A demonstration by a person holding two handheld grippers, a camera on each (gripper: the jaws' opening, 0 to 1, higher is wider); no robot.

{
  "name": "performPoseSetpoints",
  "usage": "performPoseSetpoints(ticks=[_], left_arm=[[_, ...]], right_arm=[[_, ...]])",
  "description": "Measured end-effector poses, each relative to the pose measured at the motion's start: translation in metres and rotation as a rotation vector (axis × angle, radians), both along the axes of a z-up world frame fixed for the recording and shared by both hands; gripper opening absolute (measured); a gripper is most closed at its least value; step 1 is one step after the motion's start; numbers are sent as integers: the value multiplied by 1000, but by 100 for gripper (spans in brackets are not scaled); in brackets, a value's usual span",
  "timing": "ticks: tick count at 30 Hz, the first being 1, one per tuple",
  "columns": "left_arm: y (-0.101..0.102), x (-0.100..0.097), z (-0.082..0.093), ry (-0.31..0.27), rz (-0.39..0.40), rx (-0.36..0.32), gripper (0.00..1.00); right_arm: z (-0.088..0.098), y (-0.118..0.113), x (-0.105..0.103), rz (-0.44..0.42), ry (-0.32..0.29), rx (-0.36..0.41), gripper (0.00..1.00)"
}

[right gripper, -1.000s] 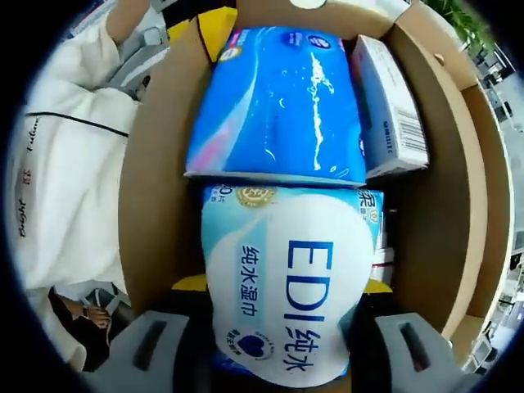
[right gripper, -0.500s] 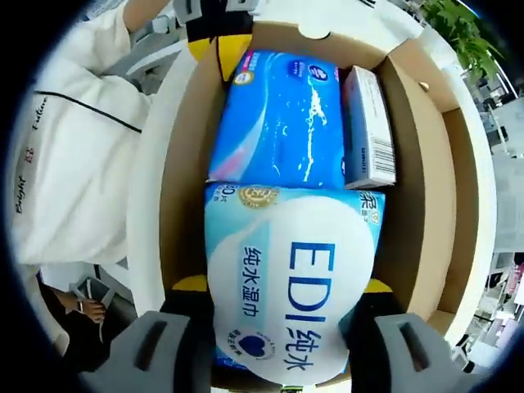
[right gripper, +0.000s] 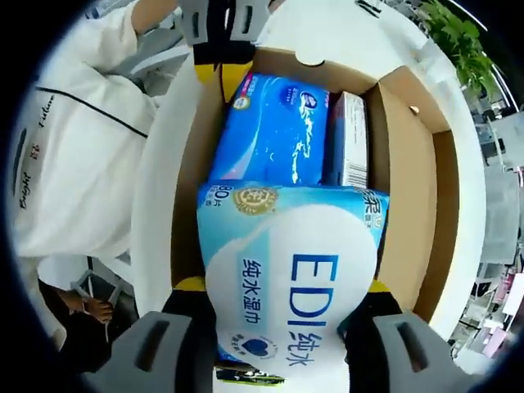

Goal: Operate the shoe box by opening the lid, removing the specified soft item, and placing it in the target area until the item is outside and the box remains undamaged.

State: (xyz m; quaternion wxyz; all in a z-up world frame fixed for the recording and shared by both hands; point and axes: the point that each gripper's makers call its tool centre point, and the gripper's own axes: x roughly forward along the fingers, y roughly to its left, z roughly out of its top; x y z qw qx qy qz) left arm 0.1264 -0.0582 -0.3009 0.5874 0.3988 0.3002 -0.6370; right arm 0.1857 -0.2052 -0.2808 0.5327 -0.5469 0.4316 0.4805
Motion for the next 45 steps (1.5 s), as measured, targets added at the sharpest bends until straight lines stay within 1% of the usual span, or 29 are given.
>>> performPoseSetpoints(ticks=[1, 2, 4, 7, 8, 9, 11, 12, 14, 15, 16, 17, 18, 19, 23, 24, 26, 29, 30, 31, 33, 36, 37, 39, 40, 41, 43, 44, 45], left_arm=[[0, 0, 0, 0, 0, 0, 0], [0, 0, 0, 1, 0, 0, 0], [0, 0, 0, 2, -1, -1, 0], [0, 0, 0, 2, -1, -2, 0], [0, 0, 0, 2, -2, -3, 0], [0, 0, 0, 4, -1, -5, 0], [0, 0, 0, 7, 2, -5, 0], [0, 0, 0, 6, 3, -4, 1], [0, 0, 0, 0, 1, -4, 1], [0, 0, 0, -1, 0, -5, 1], [0, 0, 0, -1, 0, -6, 1], [0, 0, 0, -1, 0, -6, 1], [0, 0, 0, -1, 0, -5, 1], [0, 0, 0, 0, 0, -5, 1], [0, 0, 0, -1, 1, -5, 1], [0, 0, 0, -1, 0, -5, 1], [0, 0, 0, -3, 2, -6, 1], [0, 0, 1, -2, 1, -6, 1], [1, 0, 0, -1, 2, -6, 1], [1, 0, 0, -1, 2, -6, 1], [1, 0, 0, -1, 2, -7, 1], [1, 0, 0, 0, 3, -7, 1], [1, 0, 0, 0, 3, -6, 1], [1, 0, 0, -1, 3, -7, 1], [1, 0, 0, 0, 5, -7, 1], [1, 0, 0, -1, 4, -8, 1], [1, 0, 0, 0, 5, -8, 1], [1, 0, 0, 0, 4, -7, 1], [1, 0, 0, 1, 5, -6, 1]], right_arm=[[-1, -2, -1, 6, 0, -9, 61], [0, -5, -3, 12, 18, -26, 61], [0, -5, -3, 17, 18, -18, 61], [6, -7, -6, -16, 32, -21, 61], [8, -7, -5, -29, 21, -22, 61], [10, -6, -5, -42, 26, -13, 60], [10, -5, -5, -35, 28, -10, 60], [11, -5, -7, -38, 36, -23, 60], [14, -4, -9, -28, 30, -31, 59], [15, -3, -11, -24, 29, -28, 59], [18, 1, -9, -3, 15, 7, 59], [20, 0, -11, -9, 25, 5, 59], [22, 0, -12, -24, 25, 4, 59], [23, 0, -13, -22, 23, 6, 59], [34, -7, -13, -17, 15, -28, 59], [36, -8, -11, -13, 7, -19, 59], [39, -11, -9, -30, 3, -19, 59], [40, -16, -9, -28, 3, -39, 59], [40, -19, -13, -38, 27, -59, 59], [41, -20, -15, -50, 36, -68, 58], [41, -22, -14, -31, 30, -65, 58], [43, -22, -11, -29, 17, -53, 58], [46, -19, -4, -16, -29, -26, 58], [48, -21, -8, -40, 14, -34, 58], [49, -21, -9, -32, 9, -33, 58], [50, -21, -11, -24, 16, -41, 58], [49, -21, -13, -37, 23, -35, 58], [47, -22, -15, -36, 33, -37, 58], [43, -24, -17, -16, 36, -52, 58]])
